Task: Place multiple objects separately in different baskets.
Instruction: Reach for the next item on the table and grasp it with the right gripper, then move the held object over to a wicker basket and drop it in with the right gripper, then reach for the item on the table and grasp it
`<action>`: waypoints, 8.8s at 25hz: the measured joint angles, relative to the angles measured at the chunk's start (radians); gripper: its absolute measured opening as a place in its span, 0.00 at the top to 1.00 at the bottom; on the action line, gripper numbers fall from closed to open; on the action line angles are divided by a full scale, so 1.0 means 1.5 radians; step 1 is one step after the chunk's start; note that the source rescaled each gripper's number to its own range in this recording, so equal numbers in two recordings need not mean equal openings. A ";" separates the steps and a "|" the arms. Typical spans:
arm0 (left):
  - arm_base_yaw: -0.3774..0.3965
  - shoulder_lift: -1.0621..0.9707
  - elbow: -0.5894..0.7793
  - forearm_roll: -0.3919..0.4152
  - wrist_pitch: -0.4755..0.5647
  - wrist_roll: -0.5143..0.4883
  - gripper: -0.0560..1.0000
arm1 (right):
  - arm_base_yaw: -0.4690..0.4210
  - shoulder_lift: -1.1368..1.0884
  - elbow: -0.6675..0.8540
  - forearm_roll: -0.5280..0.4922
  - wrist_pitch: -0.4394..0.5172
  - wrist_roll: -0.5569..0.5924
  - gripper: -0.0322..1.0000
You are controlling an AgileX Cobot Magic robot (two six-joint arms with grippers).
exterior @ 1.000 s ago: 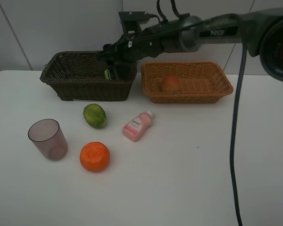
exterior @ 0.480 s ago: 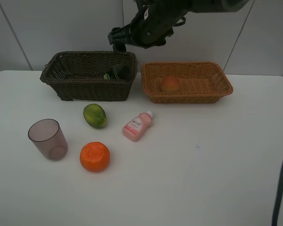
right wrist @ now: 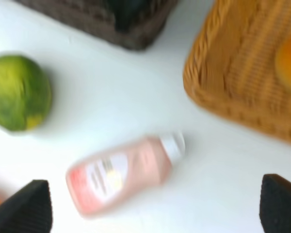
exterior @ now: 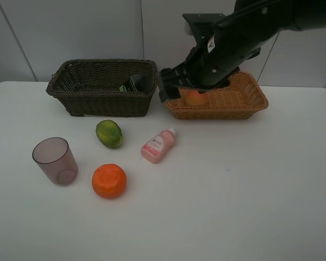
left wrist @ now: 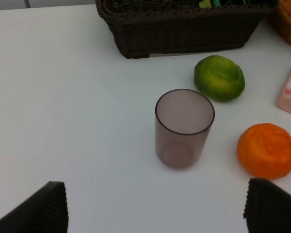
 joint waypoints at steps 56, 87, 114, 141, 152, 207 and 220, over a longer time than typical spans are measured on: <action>0.000 0.000 0.000 0.000 0.000 0.000 0.06 | 0.071 0.388 -0.280 -0.052 0.205 0.700 0.12; 0.000 0.000 0.000 0.000 0.000 0.000 0.06 | 0.071 0.403 -0.281 -0.052 0.181 0.703 0.73; 0.000 0.000 0.000 0.000 0.000 0.000 0.06 | 0.071 0.254 -0.281 -0.008 0.245 0.198 0.74; 0.000 0.000 0.000 0.000 0.000 0.000 0.06 | 0.071 0.324 -0.462 -0.014 -0.149 -0.095 0.74; 0.000 0.000 0.000 0.000 0.000 0.000 0.06 | 0.061 0.438 -0.462 -0.018 -0.344 -0.095 0.74; 0.000 0.000 0.000 0.000 0.000 0.000 0.06 | -0.108 0.126 -0.172 0.034 0.143 -0.042 0.04; 0.000 0.000 0.000 0.000 0.000 0.000 0.06 | -0.334 -0.268 0.109 0.030 0.247 -0.027 0.03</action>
